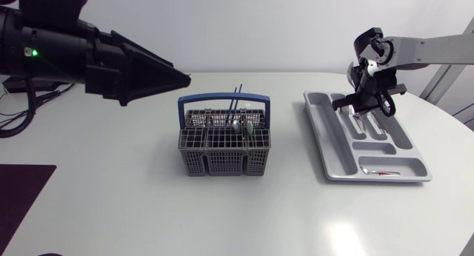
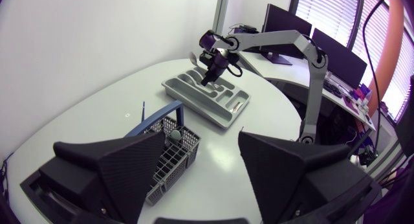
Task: Unload the cutlery basket into the drawer organizer.
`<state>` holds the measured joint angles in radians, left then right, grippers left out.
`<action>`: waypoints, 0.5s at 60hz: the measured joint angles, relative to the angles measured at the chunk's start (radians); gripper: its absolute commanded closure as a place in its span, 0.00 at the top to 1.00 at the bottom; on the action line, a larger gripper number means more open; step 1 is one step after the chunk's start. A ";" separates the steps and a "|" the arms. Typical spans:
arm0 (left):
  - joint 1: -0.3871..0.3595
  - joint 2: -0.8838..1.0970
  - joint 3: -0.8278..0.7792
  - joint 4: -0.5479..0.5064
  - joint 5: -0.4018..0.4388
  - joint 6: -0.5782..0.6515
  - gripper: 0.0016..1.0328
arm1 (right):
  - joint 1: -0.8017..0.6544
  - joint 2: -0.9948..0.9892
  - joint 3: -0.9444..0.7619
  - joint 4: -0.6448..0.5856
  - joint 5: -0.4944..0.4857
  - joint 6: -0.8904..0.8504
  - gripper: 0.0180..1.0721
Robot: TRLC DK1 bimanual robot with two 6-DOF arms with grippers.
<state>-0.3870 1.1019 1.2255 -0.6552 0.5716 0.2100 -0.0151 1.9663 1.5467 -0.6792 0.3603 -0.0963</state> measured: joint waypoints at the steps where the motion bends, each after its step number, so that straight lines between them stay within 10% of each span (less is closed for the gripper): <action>1: 0.001 -0.002 0.000 0.000 0.000 0.000 0.78 | 0.000 0.008 0.010 -0.008 0.004 0.001 0.06; 30: 0.023 -0.039 -0.021 -0.027 0.006 0.011 0.78 | 0.019 0.256 0.305 -0.259 0.031 0.071 0.06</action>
<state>-0.3645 1.0626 1.2049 -0.6827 0.5781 0.2211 0.0044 2.2227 1.8515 -0.9379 0.3912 -0.0250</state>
